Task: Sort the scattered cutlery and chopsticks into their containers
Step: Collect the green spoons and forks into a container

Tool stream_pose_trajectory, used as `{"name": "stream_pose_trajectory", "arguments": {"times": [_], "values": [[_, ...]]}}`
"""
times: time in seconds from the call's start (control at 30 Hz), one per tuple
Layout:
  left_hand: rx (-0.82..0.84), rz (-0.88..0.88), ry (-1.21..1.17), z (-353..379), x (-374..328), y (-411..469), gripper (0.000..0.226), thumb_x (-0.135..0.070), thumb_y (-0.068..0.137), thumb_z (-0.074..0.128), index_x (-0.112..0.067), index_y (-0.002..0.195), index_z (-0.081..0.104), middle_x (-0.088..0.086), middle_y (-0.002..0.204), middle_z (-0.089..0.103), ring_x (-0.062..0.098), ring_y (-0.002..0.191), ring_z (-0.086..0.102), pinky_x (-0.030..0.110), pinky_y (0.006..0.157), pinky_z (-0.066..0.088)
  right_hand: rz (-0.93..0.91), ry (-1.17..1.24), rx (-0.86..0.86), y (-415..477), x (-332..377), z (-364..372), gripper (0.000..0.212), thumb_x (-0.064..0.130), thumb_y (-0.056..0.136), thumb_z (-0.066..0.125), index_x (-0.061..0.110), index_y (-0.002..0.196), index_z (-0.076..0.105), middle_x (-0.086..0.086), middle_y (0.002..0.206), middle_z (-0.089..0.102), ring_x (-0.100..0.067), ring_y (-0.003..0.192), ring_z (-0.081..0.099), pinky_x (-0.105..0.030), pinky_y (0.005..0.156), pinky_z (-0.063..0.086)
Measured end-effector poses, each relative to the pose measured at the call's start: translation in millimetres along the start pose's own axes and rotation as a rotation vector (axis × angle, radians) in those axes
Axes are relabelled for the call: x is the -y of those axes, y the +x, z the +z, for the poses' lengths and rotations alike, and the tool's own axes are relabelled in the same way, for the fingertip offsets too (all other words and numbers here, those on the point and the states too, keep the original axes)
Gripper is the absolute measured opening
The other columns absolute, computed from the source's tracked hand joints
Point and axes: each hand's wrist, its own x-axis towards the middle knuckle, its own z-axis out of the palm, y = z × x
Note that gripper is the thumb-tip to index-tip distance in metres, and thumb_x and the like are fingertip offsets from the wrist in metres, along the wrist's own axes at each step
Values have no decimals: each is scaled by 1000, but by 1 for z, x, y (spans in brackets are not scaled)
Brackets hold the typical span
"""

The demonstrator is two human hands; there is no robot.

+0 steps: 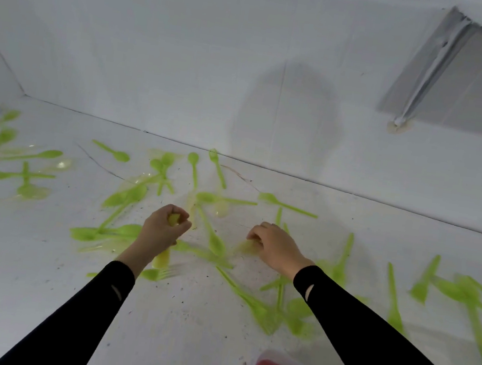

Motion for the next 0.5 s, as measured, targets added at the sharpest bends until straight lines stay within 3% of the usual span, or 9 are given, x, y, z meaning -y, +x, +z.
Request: {"name": "stream_pose_trajectory", "arguments": {"times": [0.1,0.2,0.37,0.5], "values": [[19,28,54,3,5,-2,11,-19,89,70,-14,97,65,1,91,64,17,76,59,27,58,50,14,151,-54,-5,-8,-9,23,20,102,47,17,117,64,5,108,54,-13,93,57,-25,84,45],[91,48,-81,13,-4,-6,19,-27,90,69,-10,98,65,9,92,67,15,71,62,27,59,54,-24,201,-76,-8,-7,-20,29,21,104,43,22,124,65,7,105,51,-6,75,52,-25,76,45],[241,53,-333,42,-31,-21,30,-30,89,67,-4,103,64,10,93,70,15,72,63,26,72,57,-138,212,-38,-16,20,-37,28,24,102,50,30,125,65,12,104,56,-9,86,57,-26,77,47],[330,71,-366,61,-39,-39,38,-30,81,74,-7,108,63,3,82,62,11,65,55,23,63,51,-99,454,-147,-26,39,-44,22,24,96,62,27,117,63,11,97,61,-9,79,58,-16,70,47]]}}
